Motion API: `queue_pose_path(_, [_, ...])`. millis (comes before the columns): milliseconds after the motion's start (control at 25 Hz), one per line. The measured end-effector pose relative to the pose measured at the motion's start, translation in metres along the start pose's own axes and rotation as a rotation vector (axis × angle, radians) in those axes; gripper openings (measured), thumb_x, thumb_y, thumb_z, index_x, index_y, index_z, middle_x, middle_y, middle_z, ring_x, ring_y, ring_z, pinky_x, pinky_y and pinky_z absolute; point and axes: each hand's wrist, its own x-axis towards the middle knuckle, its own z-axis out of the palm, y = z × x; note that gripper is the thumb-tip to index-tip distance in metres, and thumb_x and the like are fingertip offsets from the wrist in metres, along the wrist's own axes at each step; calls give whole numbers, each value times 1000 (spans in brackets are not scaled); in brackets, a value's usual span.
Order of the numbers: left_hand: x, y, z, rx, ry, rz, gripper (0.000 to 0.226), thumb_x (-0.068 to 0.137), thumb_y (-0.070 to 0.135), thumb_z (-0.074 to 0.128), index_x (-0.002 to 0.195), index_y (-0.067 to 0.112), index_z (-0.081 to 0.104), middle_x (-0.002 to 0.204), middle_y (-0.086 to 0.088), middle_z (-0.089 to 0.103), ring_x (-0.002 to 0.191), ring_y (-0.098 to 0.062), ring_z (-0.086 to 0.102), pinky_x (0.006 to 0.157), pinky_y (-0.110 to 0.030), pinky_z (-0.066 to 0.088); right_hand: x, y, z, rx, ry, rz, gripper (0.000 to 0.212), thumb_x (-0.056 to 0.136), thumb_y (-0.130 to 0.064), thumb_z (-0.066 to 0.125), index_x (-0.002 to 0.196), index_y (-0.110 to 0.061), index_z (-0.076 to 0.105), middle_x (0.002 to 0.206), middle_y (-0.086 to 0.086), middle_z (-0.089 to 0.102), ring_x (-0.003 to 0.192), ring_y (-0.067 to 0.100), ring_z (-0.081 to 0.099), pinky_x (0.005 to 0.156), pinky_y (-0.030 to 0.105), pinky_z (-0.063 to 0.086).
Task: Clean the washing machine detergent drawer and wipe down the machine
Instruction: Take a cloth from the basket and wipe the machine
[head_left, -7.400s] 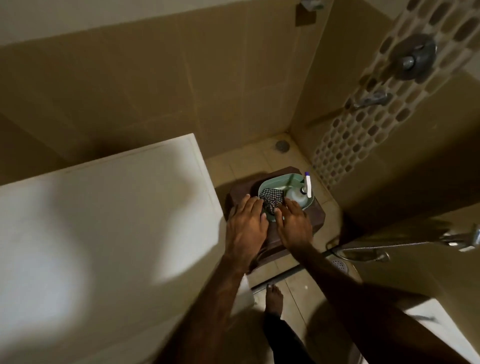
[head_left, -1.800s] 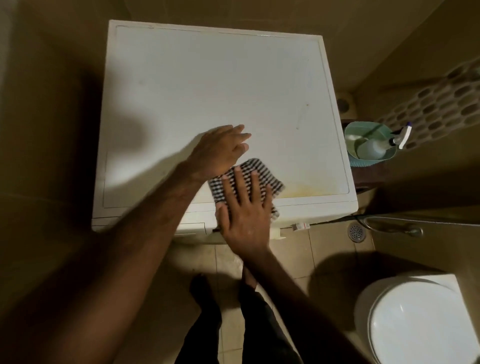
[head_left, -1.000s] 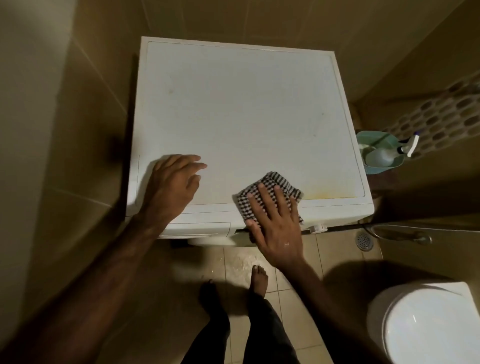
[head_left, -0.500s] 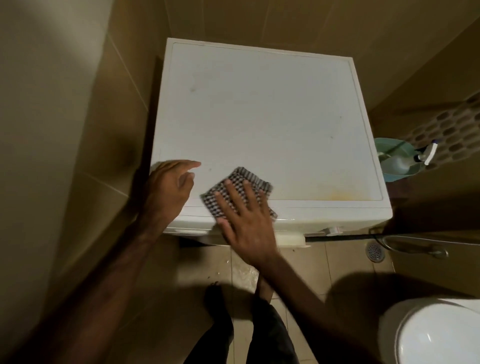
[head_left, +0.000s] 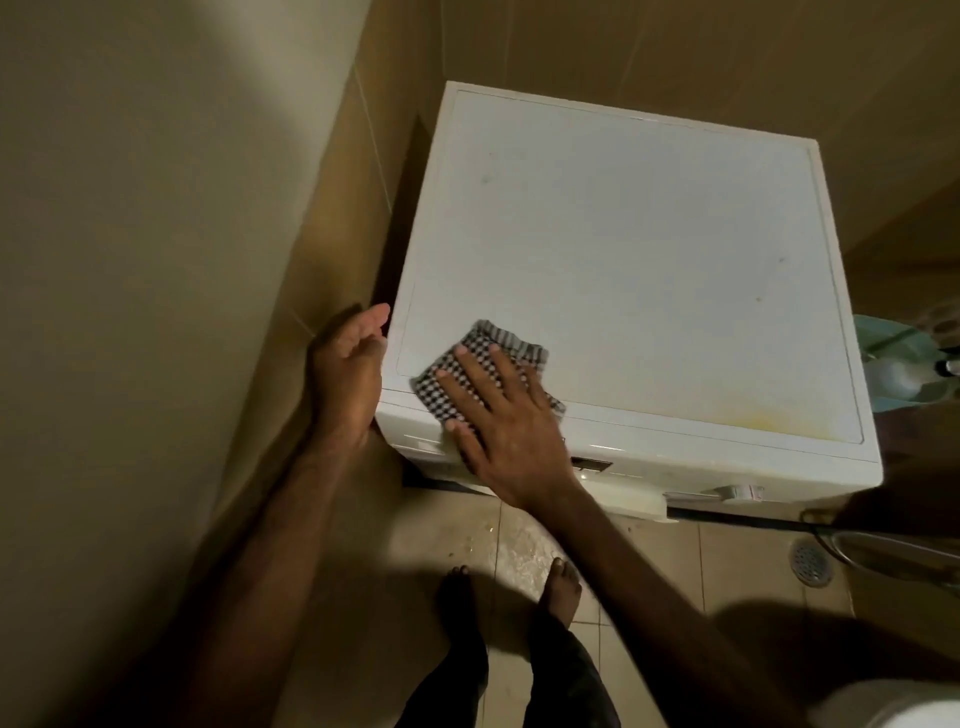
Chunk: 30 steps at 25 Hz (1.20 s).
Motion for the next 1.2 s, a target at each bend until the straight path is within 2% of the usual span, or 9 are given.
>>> queue_pose_path(240, [-8, 1, -8, -335, -1, -236, 41, 108, 15, 51, 149, 12, 52, 148, -11, 59, 132, -21, 59, 108, -30, 49, 52, 42, -13, 197, 120, 301, 73, 105, -55, 41, 165, -19, 20, 172, 4, 25, 159, 32, 16, 127, 60, 12])
queue_pose_path(400, [-1, -1, -16, -445, -40, -298, 51, 111, 41, 42, 153, 14, 45, 155, -12, 52, 136, -22, 56, 109, -31, 46, 123, -20, 4, 112, 69, 6, 64, 106, -56, 31, 161, -24, 37, 170, 6, 30, 159, 35, 16, 125, 64, 15])
queue_pose_path(520, [2, 3, -16, -474, -34, -313, 41, 108, 43, 46, 139, 19, 58, 141, -9, 64, 110, -10, 70, 90, -27, 55, 106, -36, 14, 25, 38, -239, 54, 106, -52, 35, 153, -28, 51, 165, 1, 40, 158, 32, 22, 126, 60, 15])
queue_pose_path(640, [2, 0, -12, -297, -31, -230, 41, 111, 39, 40, 137, 14, 61, 106, 10, 72, 80, 9, 72, 65, -11, 54, 104, -23, 7, 20, 24, -377, 51, 105, -52, 37, 145, -28, 58, 158, -2, 49, 156, 28, 28, 125, 58, 18])
queue_pose_path(720, [2, 0, -14, -233, -83, -193, 54, 112, 46, 27, 143, 12, 57, 121, 7, 72, 99, 10, 69, 82, -10, 53, 127, -20, 3, 28, -14, -330, 55, 106, -51, 29, 142, -24, 59, 154, 1, 54, 155, 27, 29, 124, 61, 19])
queue_pose_path(840, [8, 8, -19, -231, -136, -193, 73, 109, 58, 11, 153, 12, 47, 157, -6, 51, 142, -15, 50, 117, -32, 39, 153, -28, 0, 133, 16, -147, 61, 104, -47, 18, 142, -21, 57, 150, 1, 57, 155, 24, 30, 124, 60, 19])
queue_pose_path(960, [13, 13, -19, -111, -104, -170, 70, 109, 60, 13, 154, 19, 48, 159, -3, 48, 141, -16, 49, 107, -26, 39, 124, -39, 4, 122, 39, -197, 56, 104, -48, 26, 141, -23, 59, 151, 0, 57, 155, 26, 29, 125, 61, 17])
queue_pose_path(1080, [9, 14, -19, -63, -146, -168, 62, 109, 60, 20, 150, 28, 52, 156, 4, 51, 117, -1, 56, 82, -15, 41, 86, -45, 11, 61, 11, -454, 50, 97, -54, 46, 134, -26, 65, 145, 0, 61, 150, 29, 36, 123, 62, 20])
queue_pose_path(1200, [9, 11, -22, -47, -180, -175, 60, 109, 59, 24, 149, 25, 53, 153, 4, 56, 120, -1, 58, 85, -16, 44, 113, -45, 8, 17, -8, -416, 59, 96, -64, 44, 135, -25, 67, 139, -1, 67, 142, 27, 45, 122, 61, 22])
